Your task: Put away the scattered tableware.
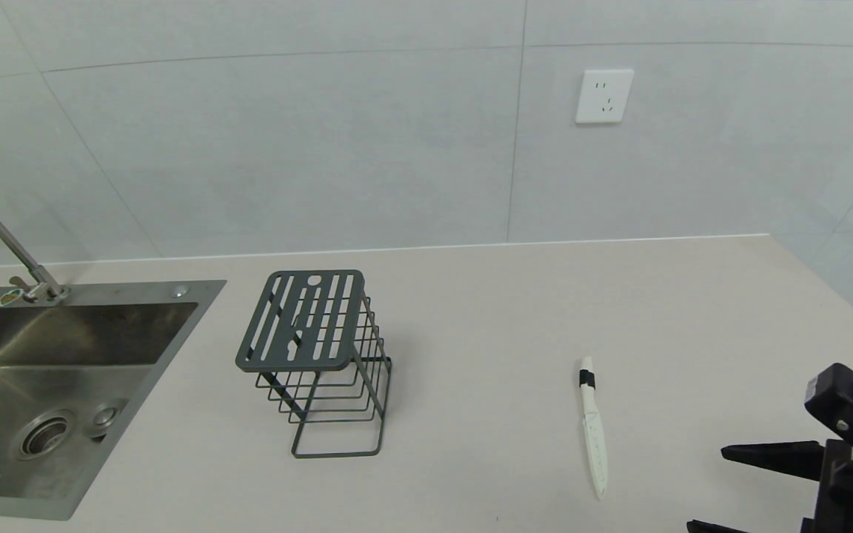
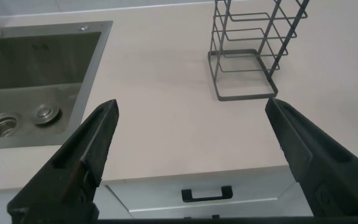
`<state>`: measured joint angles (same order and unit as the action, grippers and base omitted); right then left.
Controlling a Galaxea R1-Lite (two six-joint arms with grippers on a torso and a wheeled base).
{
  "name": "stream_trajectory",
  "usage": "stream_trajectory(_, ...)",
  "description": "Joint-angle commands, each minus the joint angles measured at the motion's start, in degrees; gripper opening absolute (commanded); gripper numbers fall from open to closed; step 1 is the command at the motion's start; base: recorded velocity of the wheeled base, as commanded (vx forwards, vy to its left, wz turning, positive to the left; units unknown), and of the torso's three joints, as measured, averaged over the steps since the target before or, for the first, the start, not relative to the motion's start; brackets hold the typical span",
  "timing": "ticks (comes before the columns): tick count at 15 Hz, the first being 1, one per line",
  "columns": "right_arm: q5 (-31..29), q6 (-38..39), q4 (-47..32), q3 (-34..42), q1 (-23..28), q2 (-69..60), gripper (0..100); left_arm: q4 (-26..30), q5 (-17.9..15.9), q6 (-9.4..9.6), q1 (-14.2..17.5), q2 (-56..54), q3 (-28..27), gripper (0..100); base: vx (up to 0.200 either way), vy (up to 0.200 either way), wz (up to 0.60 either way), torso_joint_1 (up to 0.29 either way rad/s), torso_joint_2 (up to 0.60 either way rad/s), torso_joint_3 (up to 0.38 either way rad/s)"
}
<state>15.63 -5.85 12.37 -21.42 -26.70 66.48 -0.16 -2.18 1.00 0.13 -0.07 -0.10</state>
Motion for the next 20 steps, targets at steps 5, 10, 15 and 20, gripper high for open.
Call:
stream_trajectory(5,-12.2,7.08,0.19,-5.21,-6.35,8.06,100,-0.02,-0.02,0.06,0.04,0.07,0.01,100,0.0,0.0,0.0,0.0,0.0,0.0)
stream_trajectory(10,-20.64,15.17,0.11,-7.5,-9.51,12.63,100,-0.02,-0.02,0.06,0.04,0.07,0.01,100,0.0,0.0,0.0,0.0,0.0,0.0)
stream_trajectory(15,-25.74,22.73,0.11,-13.74,-9.6,23.0,100,-0.02,-0.02,-0.03,0.04,0.07,0.01,100,0.0,0.0,0.0,0.0,0.0,0.0)
stream_trajectory(20,-29.43,23.08,0.11,-16.46,-12.41,30.56,100,-0.02,-0.02,-0.12,0.04,0.07,0.01,100,0.0,0.0,0.0,0.0,0.0,0.0)
